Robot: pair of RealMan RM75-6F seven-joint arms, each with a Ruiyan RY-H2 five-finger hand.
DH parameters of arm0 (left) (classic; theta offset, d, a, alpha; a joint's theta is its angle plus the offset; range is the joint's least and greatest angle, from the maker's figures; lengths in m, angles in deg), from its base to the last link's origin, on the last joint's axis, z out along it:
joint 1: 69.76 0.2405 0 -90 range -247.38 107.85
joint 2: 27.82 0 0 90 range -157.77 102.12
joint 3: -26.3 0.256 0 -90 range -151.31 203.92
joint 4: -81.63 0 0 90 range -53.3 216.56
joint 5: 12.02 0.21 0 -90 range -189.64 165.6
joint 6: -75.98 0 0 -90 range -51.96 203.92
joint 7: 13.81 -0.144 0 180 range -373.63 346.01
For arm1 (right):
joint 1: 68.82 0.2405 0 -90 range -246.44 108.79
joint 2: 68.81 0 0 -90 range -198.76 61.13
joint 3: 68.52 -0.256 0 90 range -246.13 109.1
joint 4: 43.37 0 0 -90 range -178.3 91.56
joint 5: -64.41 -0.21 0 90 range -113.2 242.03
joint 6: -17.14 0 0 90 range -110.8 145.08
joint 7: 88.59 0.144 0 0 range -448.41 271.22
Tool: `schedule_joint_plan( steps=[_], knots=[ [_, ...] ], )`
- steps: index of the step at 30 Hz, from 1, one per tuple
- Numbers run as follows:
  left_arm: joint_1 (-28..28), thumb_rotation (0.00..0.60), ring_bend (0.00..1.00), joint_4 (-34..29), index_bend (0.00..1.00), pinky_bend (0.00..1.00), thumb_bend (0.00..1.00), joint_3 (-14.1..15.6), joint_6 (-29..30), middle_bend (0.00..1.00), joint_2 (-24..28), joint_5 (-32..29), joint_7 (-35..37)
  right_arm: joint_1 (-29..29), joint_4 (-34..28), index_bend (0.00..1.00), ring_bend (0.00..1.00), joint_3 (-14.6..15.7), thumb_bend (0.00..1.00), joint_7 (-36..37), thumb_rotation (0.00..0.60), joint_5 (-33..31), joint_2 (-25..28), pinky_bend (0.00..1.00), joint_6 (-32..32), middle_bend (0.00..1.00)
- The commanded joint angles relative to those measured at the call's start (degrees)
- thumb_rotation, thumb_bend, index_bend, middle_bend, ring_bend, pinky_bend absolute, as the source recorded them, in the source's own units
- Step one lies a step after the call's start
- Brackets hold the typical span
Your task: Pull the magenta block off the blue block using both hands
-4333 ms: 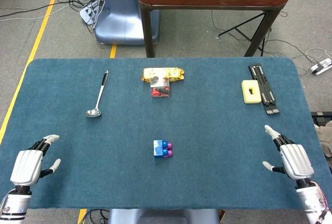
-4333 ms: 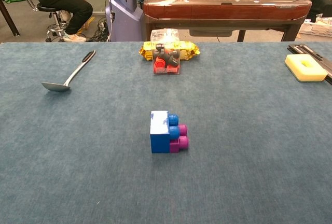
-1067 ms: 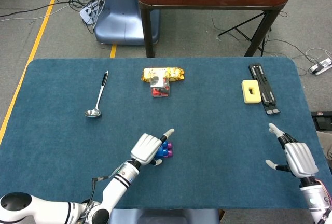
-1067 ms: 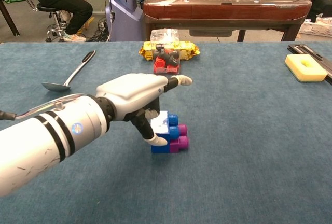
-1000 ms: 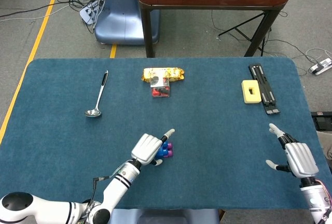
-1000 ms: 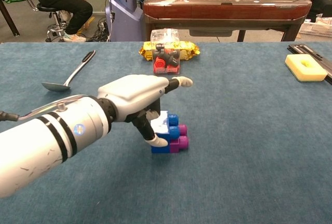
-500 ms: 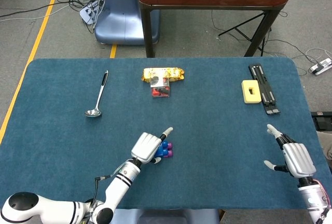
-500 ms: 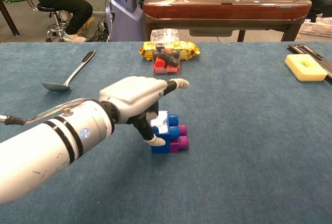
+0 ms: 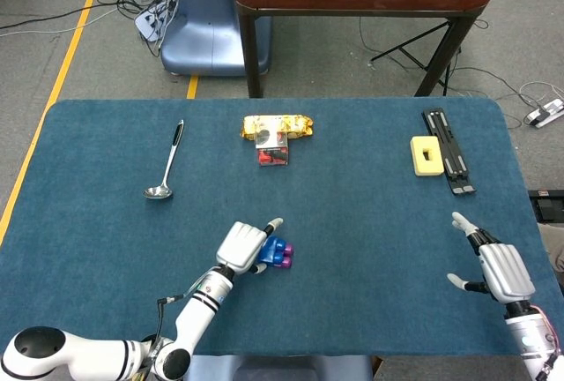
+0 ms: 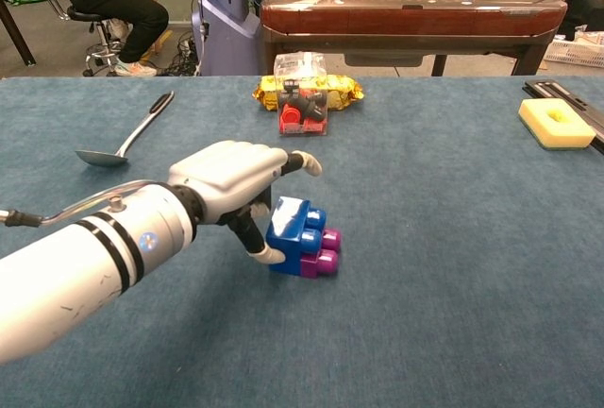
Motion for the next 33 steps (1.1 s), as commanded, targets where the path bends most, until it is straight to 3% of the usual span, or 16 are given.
schedule_joint_plan(
  steps=[1, 9, 25, 33],
  knots=[
    [0.0, 0.600, 1.00, 0.0, 0.20, 1.00, 0.00, 0.0, -0.2, 1.00, 0.2, -0.4, -0.1, 0.0, 0.2, 0.01, 0.23, 0.0, 0.00, 0.1, 0.600, 0.0, -0.1, 0.46, -0.1, 0.21],
    [-0.9, 0.600, 1.00, -1.6, 0.31, 1.00, 0.00, -0.5, -2.0, 1.00, 1.0, -4.2, -2.1, 0.1, 0.6, 0.01, 0.23, 0.1, 0.00, 0.4, 0.600, 0.0, -0.4, 0.46, -0.2, 0.21],
    [-3.2, 0.600, 1.00, -3.2, 0.34, 1.00, 0.00, -2.1, -3.0, 1.00, 1.8, -8.8, -3.1, 0.4, 0.5, 0.01, 0.23, 0.2, 0.00, 0.2, 0.600, 0.0, -0.6, 0.46, -0.6, 0.21],
    [-4.7, 0.600, 1.00, -3.1, 0.42, 1.00, 0.00, -2.4, -3.2, 1.00, 2.0, -10.6, -4.0, 0.5, 0.8, 0.01, 0.23, 0.2, 0.00, 0.4, 0.600, 0.1, -0.8, 0.46, -0.9, 0.21]
  ],
)
